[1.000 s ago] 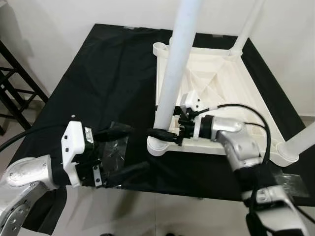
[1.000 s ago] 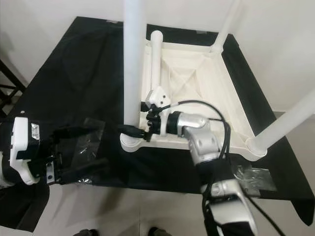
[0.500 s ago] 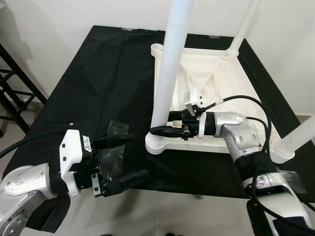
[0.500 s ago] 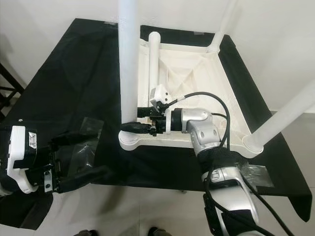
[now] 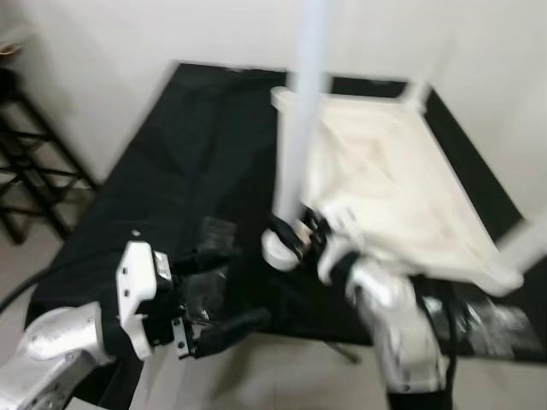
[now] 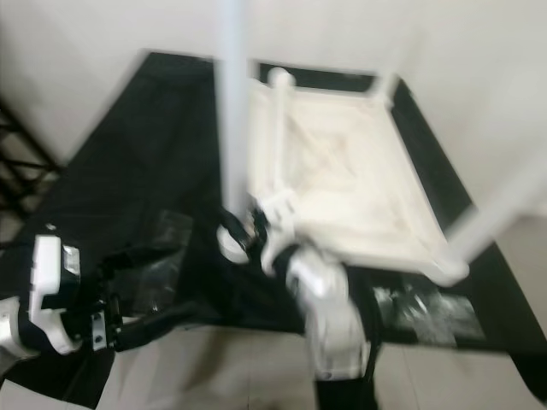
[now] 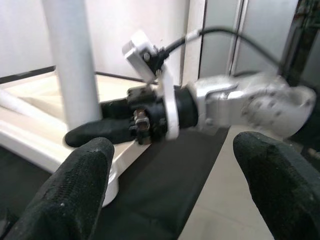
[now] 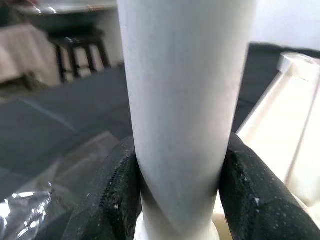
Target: Building children table
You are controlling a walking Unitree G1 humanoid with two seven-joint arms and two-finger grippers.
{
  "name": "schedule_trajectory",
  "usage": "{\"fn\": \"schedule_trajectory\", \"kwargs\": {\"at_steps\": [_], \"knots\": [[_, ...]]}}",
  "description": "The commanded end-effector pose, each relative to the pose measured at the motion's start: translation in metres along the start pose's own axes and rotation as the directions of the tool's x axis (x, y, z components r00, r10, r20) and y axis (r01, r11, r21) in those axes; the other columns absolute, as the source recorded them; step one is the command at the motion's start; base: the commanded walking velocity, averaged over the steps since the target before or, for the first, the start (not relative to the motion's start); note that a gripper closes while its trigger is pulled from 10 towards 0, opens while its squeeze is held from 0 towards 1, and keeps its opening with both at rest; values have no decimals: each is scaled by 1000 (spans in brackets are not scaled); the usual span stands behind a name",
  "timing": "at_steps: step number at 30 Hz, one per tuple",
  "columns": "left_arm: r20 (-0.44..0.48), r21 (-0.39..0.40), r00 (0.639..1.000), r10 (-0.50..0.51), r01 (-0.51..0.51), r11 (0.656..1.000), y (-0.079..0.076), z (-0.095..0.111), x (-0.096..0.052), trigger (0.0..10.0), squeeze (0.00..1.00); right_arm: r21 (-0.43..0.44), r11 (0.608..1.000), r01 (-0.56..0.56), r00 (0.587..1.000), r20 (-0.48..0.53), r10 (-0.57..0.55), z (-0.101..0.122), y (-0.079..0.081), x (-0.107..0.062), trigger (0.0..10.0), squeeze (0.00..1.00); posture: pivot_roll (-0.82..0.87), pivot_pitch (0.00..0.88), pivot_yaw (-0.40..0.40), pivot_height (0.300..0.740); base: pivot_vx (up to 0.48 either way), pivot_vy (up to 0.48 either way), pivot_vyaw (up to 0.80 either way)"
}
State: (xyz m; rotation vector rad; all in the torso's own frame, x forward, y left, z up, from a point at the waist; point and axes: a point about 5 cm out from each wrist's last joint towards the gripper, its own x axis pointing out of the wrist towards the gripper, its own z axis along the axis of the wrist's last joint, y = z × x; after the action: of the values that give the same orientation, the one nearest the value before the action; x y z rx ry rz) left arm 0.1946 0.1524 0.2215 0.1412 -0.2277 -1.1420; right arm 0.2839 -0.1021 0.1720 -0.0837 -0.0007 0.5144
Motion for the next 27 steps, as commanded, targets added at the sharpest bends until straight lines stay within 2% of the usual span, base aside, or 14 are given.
{"fn": "schedule_trajectory", "kwargs": {"at_steps": [1, 5, 6, 7, 8, 9, 13, 14, 15, 16, 19, 20, 23, 27], "knots": [[2, 8, 1000, -7, 7, 1000, -3, -2, 3, 10000, 0, 26, 999, 37, 974, -227, -30, -40, -3, -13, 0, 0, 65, 242, -92, 740, 0, 0, 0], [-3, 10, 1000, -2, 2, 1000, -4, -6, 8, 10000, 0, 5, 999, 40, 980, -197, -39, -31, -14, -2, 0, 0, 77, 238, -99, 740, 0, 0, 0], [-1, 16, 1000, 11, -11, 1000, -3, -7, 9, 10000, 0, 6, 999, 53, 982, -182, -51, -25, -19, 5, 2667, 0, 80, 238, -97, 740, 0, 0, 0], [-1, 16, 1000, 11, -11, 1000, -3, -7, 9, 10000, 0, 6, 999, 53, 982, -182, -51, -25, -19, 5, 2667, 0, 80, 238, -97, 740, 0, 0, 0], [0, 27, 999, 33, -33, 999, -1, -6, 8, 10000, 0, 26, 998, 58, 985, -165, -53, -20, -23, 11, 10000, 0, 83, 235, -93, 740, 0, 0, 0], [1, 38, 999, 53, -53, 998, 1, -5, 8, 10000, 0, 49, 998, 48, 989, -143, -40, -14, -24, 15, 10000, 1000, 88, 233, -92, 740, 0, 0, 0], [3, 45, 998, 65, -65, 997, 3, -5, 7, 10000, 0, 73, 997, 25, 993, -119, -16, -9, -25, 18, 10000, 1000, 89, 233, -92, 740, 0, 0, 0], [4, 52, 997, 74, -74, 996, 4, -4, 7, 10000, 0, 104, 992, -67, 996, -52, 73, 3, -27, 27, 10000, 1000, 94, 231, -89, 740, 0, 0, 0], [4, 52, 997, 74, -74, 996, 4, -4, 7, 10000, 0, 104, 992, -67, 996, -52, 73, 3, -27, 27, 10000, 1000, 94, 231, -89, 740, 0, 0, 0], [6, 59, 997, 79, -79, 995, 5, -3, 8, 10000, 0, 91, 955, -282, 957, 104, 272, 34, -29, 35, 10000, 675, 99, 228, -89, 740, 0, 0, 0], [7, 60, 997, 80, -80, 995, 5, -3, 8, 10000, 0, 72, 938, -339, 934, 142, 327, 42, -31, 35, 10000, 675, 99, 228, -89, 740, 0, 0, 0], [8, 64, 997, 81, -82, 995, 5, -3, 9, 10000, 0, 7, 908, -418, 899, 143, 413, 50, -32, 29, 10000, 0, 106, 231, -87, 740, 0, 0, 0], [12, 73, 996, 88, -88, 993, 4, -2, 9, 10000, 0, -124, 778, -616, 778, 61, 626, 59, -40, 18, 10000, 0, 113, 234, -88, 740, 0, 0, 0], [11, 75, 996, 91, -91, 993, 4, -2, 9, 10000, 0, -162, 723, -672, 731, 8, 682, 60, -45, 20, 10000, 0, 115, 234, -87, 740, 0, 0, 0]]}}
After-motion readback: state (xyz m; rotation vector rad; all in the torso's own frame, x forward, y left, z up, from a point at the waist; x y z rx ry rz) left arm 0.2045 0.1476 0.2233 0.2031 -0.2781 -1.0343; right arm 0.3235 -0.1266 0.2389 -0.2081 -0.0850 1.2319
